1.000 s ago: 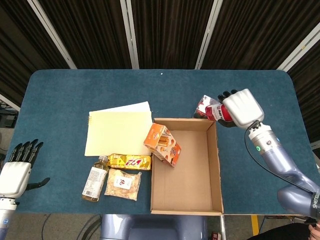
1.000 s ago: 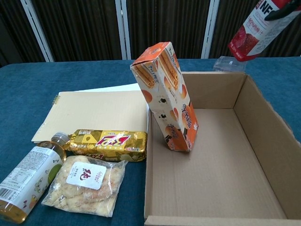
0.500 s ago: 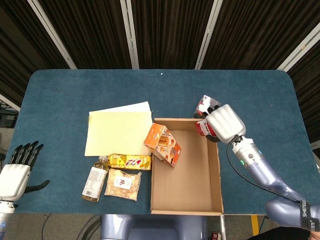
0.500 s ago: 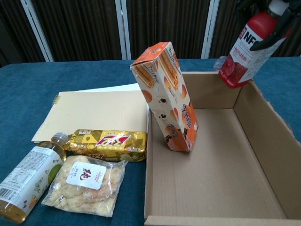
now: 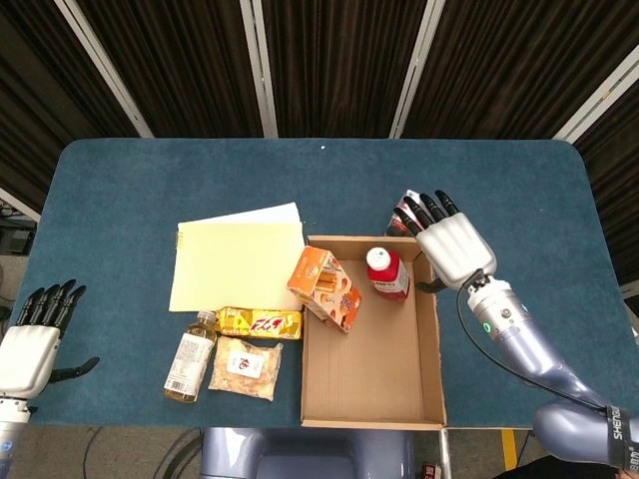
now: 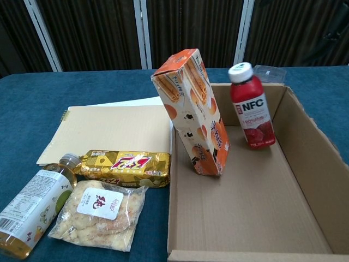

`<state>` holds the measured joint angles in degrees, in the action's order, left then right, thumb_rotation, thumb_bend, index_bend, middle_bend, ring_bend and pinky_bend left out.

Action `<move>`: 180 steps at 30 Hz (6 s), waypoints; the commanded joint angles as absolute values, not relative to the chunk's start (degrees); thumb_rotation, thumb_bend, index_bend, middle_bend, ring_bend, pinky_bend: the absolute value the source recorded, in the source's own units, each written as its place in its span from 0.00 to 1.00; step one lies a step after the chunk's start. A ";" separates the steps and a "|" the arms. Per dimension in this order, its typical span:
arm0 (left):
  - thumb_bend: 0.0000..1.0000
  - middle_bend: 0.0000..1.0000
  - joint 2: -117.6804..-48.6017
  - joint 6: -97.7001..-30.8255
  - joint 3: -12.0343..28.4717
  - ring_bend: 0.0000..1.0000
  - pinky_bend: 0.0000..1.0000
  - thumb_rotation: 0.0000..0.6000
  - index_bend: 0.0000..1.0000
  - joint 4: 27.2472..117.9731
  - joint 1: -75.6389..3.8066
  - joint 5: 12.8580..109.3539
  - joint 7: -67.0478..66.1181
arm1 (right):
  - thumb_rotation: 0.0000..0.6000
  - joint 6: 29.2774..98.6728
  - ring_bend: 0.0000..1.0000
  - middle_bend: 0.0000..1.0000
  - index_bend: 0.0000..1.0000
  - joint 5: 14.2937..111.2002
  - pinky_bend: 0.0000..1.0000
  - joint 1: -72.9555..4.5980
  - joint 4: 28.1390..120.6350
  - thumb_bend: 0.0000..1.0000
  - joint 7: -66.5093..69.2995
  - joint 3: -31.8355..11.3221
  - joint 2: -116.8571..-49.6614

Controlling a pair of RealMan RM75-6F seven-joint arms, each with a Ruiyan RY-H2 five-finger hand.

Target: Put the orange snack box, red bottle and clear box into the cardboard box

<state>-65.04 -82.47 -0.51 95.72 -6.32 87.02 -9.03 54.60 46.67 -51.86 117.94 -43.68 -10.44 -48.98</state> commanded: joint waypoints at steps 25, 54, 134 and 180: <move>0.00 0.00 -67.63 -80.15 0.86 0.00 0.00 0.88 0.00 95.89 -7.21 82.85 -14.95 | 1.00 40.98 0.00 0.00 0.00 51.84 0.07 -55.44 84.55 0.00 -12.54 -16.99 -61.74; 0.01 0.00 -69.77 -74.83 3.01 0.00 0.00 0.88 0.00 94.09 -10.16 75.89 -18.32 | 1.00 29.26 0.00 0.00 0.00 46.69 0.07 -63.38 54.57 0.00 -15.04 -11.60 -83.14; 0.02 0.00 -66.65 -83.11 -0.58 0.00 0.00 0.89 0.00 97.89 -6.90 84.50 -14.14 | 1.00 43.57 0.66 0.44 0.53 45.24 0.85 -56.93 91.12 0.29 -23.61 -14.68 -57.10; 0.02 0.00 -63.68 -92.16 -2.75 0.00 0.00 0.89 0.00 95.58 -2.87 95.72 -3.54 | 1.00 61.12 0.00 0.00 0.00 13.67 0.12 -69.47 129.86 0.00 -52.01 -2.62 -47.36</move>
<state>-63.73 -92.09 -2.77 95.66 -2.92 95.69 -3.64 60.76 13.34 -69.57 129.48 -52.30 -2.38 -47.68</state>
